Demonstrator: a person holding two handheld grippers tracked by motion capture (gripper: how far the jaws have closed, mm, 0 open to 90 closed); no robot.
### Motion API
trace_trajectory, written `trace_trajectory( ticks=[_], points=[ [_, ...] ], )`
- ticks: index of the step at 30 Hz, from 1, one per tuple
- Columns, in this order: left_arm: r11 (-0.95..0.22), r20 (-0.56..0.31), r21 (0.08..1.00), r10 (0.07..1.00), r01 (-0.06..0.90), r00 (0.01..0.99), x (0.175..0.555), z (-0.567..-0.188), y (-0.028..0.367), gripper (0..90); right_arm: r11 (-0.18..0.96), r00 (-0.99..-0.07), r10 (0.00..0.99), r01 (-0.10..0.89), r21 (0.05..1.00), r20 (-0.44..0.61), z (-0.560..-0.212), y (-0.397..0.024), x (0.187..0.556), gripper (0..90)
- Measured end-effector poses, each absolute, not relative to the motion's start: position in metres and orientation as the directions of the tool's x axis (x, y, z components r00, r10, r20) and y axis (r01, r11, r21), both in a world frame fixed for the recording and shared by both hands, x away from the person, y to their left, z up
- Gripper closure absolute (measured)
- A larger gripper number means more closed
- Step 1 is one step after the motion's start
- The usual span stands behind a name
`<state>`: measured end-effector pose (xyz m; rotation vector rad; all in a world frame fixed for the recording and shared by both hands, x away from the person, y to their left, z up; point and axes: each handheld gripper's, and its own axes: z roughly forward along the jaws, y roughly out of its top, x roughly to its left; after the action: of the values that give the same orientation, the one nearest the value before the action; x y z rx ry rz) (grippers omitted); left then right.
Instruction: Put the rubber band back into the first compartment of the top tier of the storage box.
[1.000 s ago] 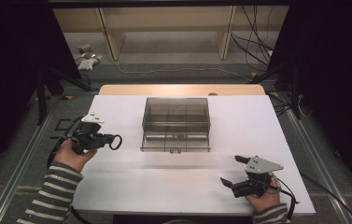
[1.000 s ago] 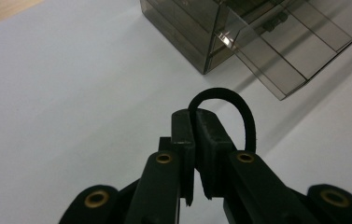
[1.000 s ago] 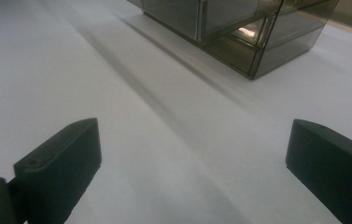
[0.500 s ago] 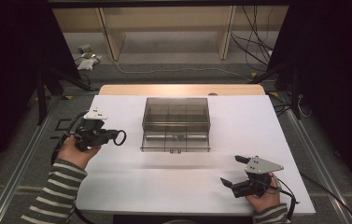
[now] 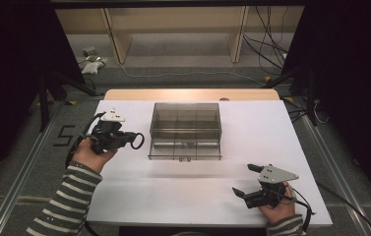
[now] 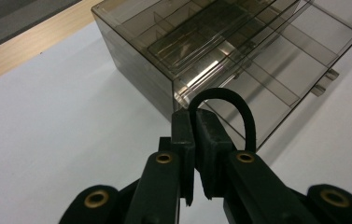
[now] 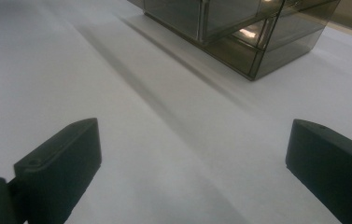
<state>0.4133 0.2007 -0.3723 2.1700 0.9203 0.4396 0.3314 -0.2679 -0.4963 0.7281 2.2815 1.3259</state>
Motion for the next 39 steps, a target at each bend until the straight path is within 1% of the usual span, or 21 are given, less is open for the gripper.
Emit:
trace_trajectory(
  ticks=[6, 16, 39],
  points=[
    [-0.492, 0.033, 0.734, 0.715, 0.469, 0.699, 0.416, -0.371, 0.191, 85.3, 0.414, -0.784, 0.615, 0.232, 0.88, -0.083, -0.496, -0.268, 0.331, 4.5],
    [-0.484, 0.018, 0.748, 0.699, 0.454, 0.715, 0.421, -0.369, 0.176, 85.3, 0.418, -0.785, 0.613, 0.231, 0.879, -0.085, -0.496, -0.268, 0.331, 4.5],
    [-0.521, 0.025, 0.735, 0.659, 0.433, 0.751, 0.428, -0.374, 0.14, 85.3, 0.421, -0.787, 0.611, 0.234, 0.876, -0.083, -0.496, -0.268, 0.331, 4.6]
  ],
)
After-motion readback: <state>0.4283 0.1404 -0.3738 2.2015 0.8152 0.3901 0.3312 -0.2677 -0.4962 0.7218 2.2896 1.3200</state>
